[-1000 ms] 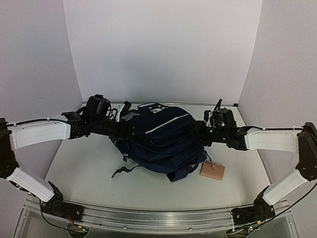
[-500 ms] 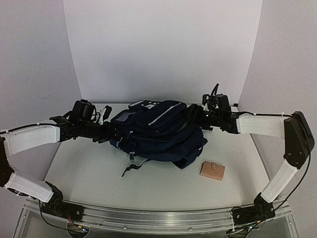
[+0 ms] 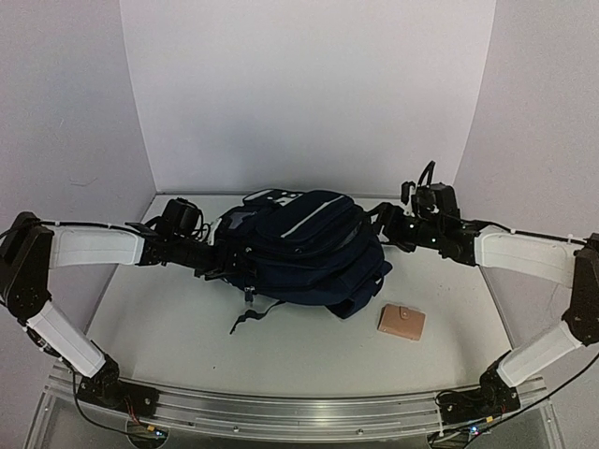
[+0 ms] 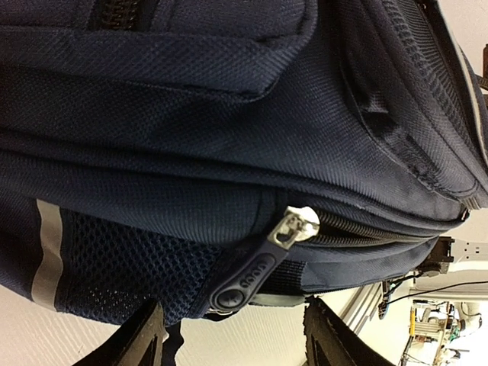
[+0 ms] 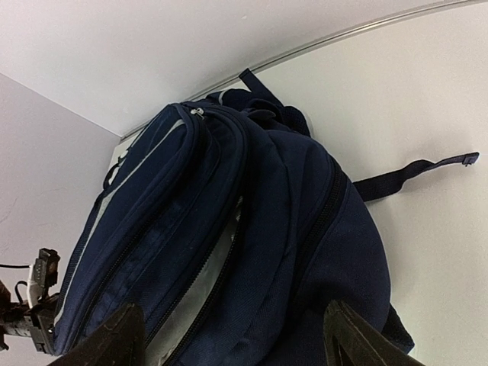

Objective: Pack the student bag
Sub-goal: Zip the student bag at the center of the board.

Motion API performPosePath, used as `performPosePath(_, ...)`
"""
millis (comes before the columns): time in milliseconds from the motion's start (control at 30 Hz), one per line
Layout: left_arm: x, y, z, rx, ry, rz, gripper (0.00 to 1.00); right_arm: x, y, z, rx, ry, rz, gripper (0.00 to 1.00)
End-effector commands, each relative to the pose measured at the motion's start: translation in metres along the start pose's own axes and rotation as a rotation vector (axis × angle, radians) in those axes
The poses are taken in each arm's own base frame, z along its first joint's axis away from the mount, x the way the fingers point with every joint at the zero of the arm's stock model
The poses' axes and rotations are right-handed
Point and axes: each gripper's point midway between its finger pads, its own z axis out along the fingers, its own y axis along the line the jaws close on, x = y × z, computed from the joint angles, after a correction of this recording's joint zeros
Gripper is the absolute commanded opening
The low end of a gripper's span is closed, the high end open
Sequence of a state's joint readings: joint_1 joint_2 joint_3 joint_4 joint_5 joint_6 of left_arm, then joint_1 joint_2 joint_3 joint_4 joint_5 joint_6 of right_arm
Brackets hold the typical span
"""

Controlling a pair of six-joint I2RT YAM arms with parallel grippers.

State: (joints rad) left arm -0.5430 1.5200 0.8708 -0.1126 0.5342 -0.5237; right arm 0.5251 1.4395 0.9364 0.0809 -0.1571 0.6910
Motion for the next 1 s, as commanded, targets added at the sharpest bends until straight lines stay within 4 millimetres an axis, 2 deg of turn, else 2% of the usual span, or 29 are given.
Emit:
performPosePath(0, -0.031, -0.029, 0.000, 0.107, -0.067, 0.073, 0.56, -0.005, 0.007, -0.014, -0.017, -0.025, -0.002, 0.76)
performPosePath(100, -0.035, -0.038, 0.000, 0.154, -0.083, 0.089, 0.52, -0.003, 0.012, -0.017, -0.039, -0.006, -0.004, 0.78)
performPosePath(300, -0.035, -0.039, -0.004, 0.153, -0.099, 0.106, 0.51, 0.006, 0.008, -0.019, -0.039, 0.026, 0.006, 0.80)
performPosePath(567, -0.032, -0.037, -0.011, 0.124, -0.110, 0.114, 0.24, 0.016, 0.009, -0.016, -0.053, 0.067, 0.014, 0.78)
performPosePath(767, -0.027, -0.033, -0.011, 0.103, -0.089, 0.118, 0.02, 0.031, 0.015, -0.010, -0.086, 0.127, 0.029, 0.81)
performPosePath(833, -0.026, -0.033, -0.012, 0.099, -0.078, 0.125, 0.00, 0.037, 0.015, -0.006, -0.080, 0.145, 0.030, 0.79)
performPosePath(967, -0.022, -0.033, -0.014, 0.083, -0.050, 0.142, 0.00, 0.057, 0.019, 0.008, -0.087, 0.190, 0.039, 0.69)
